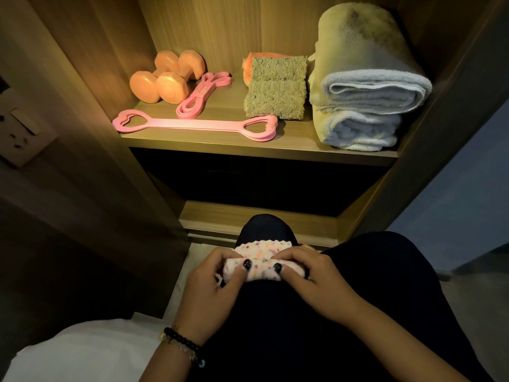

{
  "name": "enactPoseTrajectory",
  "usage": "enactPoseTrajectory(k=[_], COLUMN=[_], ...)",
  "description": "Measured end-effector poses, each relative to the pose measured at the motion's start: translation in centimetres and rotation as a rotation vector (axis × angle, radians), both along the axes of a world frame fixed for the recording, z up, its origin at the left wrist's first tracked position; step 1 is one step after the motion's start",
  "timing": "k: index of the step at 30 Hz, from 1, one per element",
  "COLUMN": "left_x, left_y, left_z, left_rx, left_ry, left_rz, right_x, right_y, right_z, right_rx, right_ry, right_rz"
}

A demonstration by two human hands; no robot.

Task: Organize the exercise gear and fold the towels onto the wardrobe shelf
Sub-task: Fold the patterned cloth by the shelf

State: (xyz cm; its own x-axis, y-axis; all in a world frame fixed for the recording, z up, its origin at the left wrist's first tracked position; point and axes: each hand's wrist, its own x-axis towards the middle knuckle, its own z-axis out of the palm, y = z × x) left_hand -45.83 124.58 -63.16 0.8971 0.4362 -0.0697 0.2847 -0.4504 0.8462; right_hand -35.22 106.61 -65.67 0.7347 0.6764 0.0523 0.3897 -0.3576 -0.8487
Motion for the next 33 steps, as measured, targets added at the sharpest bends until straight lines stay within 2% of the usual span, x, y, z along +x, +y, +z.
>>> enactPoseTrajectory(k=[3, 5, 8, 10, 11, 14, 20, 22, 25, 27, 30, 33], left_x=[0.4, 0.9, 1.3, 1.2, 1.1, 0.6, -0.1, 0.1, 0.3, 0.3, 0.4, 0.9], left_y=[-0.3, -0.2, -0.2, 0.0, 0.2, 0.4, 0.3, -0.4, -0.7, -0.8, -1.3, -1.4], left_z=[-0.1, -0.1, -0.4, -0.6, -0.7, -0.9, -0.5, 0.0, 0.9, 1.3, 2.1, 2.7], left_rx=[-0.022, -0.009, 0.095, 0.244, 0.316, 0.361, 0.188, 0.085, -0.264, -0.508, -0.857, -1.053], left_ry=[0.057, 0.104, 0.077, -0.014, -0.059, -0.087, -0.015, 0.048, 0.109, 0.077, -0.029, -0.143], left_rz=[0.108, 0.150, 0.166, 0.105, 0.038, -0.095, -0.036, 0.142, 0.387, 0.398, 0.308, 0.249], right_x=[0.0, 0.0, -0.2, -0.2, -0.2, -0.1, 0.6, 0.9, 0.7, 0.0, -1.0, -0.6], right_y=[0.6, 1.1, 1.4, 1.1, 0.9, 0.0, 0.8, 1.5, 2.3, 2.8, 3.1, 2.6], right_z=[0.1, 0.1, 0.3, 0.3, 0.3, 0.5, 0.6, 0.7, 0.7, 0.8, 1.4, 2.7], right_rx=[0.034, 0.016, -0.047, -0.080, -0.095, -0.142, -0.234, -0.237, -0.162, -0.115, -0.053, 0.007], right_ry=[0.095, 0.086, -0.205, -0.447, -0.504, -0.435, -0.405, -0.385, -0.339, -0.360, -0.409, -0.392], right_rz=[-0.083, -0.145, -0.144, -0.041, 0.017, 0.116, 0.148, 0.105, -0.032, -0.097, -0.057, 0.046])
